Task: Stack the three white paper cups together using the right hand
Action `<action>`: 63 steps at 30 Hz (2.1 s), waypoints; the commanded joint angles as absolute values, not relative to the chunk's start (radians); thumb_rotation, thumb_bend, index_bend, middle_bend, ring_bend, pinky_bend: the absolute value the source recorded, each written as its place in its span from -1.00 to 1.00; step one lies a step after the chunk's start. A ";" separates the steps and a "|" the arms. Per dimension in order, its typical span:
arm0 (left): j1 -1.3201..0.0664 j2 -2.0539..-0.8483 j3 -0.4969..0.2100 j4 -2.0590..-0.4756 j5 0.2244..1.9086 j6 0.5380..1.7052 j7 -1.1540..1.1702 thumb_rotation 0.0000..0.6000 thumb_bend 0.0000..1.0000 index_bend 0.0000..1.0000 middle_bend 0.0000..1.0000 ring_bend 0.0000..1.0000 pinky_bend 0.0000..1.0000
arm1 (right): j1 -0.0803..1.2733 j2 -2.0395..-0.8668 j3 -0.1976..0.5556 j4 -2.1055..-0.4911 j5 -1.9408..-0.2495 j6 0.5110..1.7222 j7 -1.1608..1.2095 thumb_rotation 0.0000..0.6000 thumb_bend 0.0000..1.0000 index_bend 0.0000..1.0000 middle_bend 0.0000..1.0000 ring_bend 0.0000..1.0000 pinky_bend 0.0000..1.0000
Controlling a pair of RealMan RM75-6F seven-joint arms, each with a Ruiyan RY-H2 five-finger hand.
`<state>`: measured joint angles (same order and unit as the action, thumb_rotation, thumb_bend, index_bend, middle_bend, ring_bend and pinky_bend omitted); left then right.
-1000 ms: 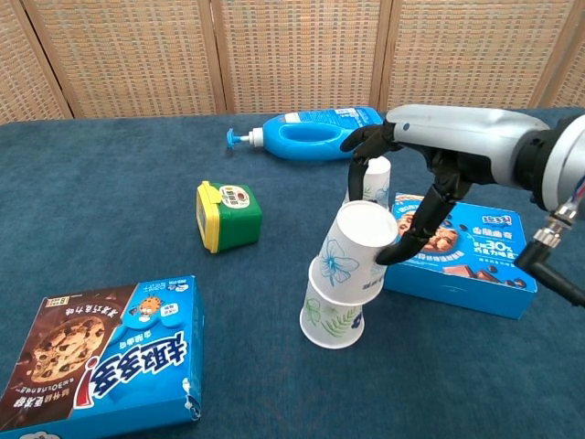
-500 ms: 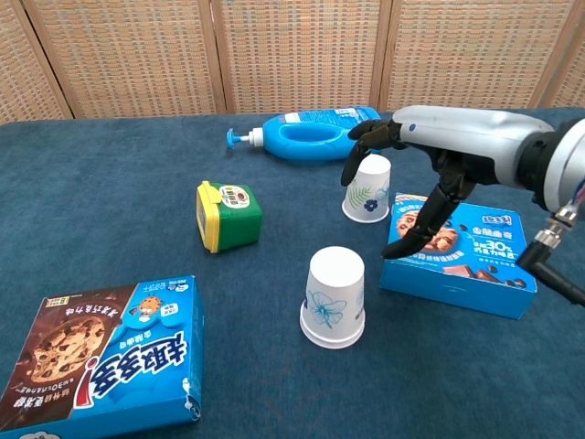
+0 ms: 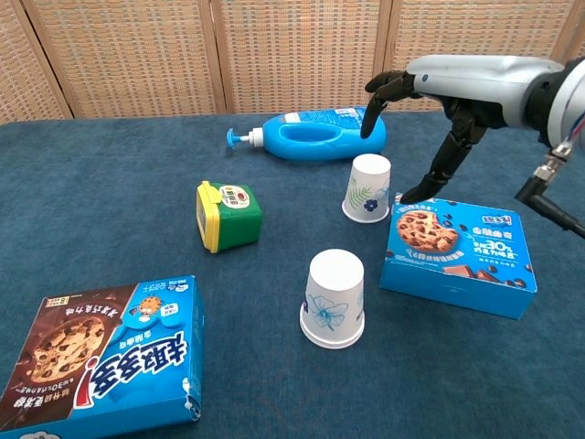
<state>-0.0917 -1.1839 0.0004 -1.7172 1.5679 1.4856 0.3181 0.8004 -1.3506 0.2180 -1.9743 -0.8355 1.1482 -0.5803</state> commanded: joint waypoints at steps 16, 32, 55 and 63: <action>-0.103 -1.198 -0.012 -1.700 1.533 1.462 0.331 1.00 -0.47 -1.00 -1.00 -1.00 -1.00 | 0.953 -1.461 0.274 -1.599 -0.647 0.934 -0.541 1.00 -0.80 -0.35 -0.89 -1.00 -0.82; -0.107 -1.205 -0.018 -1.686 1.526 1.465 0.316 1.00 -0.47 -1.00 -1.00 -1.00 -1.00 | 1.006 -1.553 0.277 -1.408 -0.648 0.875 -0.496 1.00 -0.80 -0.35 -0.89 -1.00 -0.82; -0.118 -1.207 -0.016 -1.677 1.510 1.440 0.304 1.00 -0.47 -1.00 -1.00 -1.00 -1.00 | 1.060 -1.647 0.275 -1.208 -0.633 0.812 -0.494 1.00 -0.80 -0.34 -0.87 -1.00 -0.82; -0.121 -1.208 -0.010 -1.677 1.512 1.431 0.303 1.00 -0.47 -1.00 -1.00 -1.00 -1.00 | 1.065 -1.679 0.264 -1.155 -0.639 0.794 -0.489 1.00 -0.80 -0.11 -0.79 -1.00 -0.82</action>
<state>-0.1206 -1.2076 -0.0104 -1.6774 1.5114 1.4316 0.3028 1.0643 -1.6759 0.2657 -1.1586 -0.6375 0.7964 -0.4907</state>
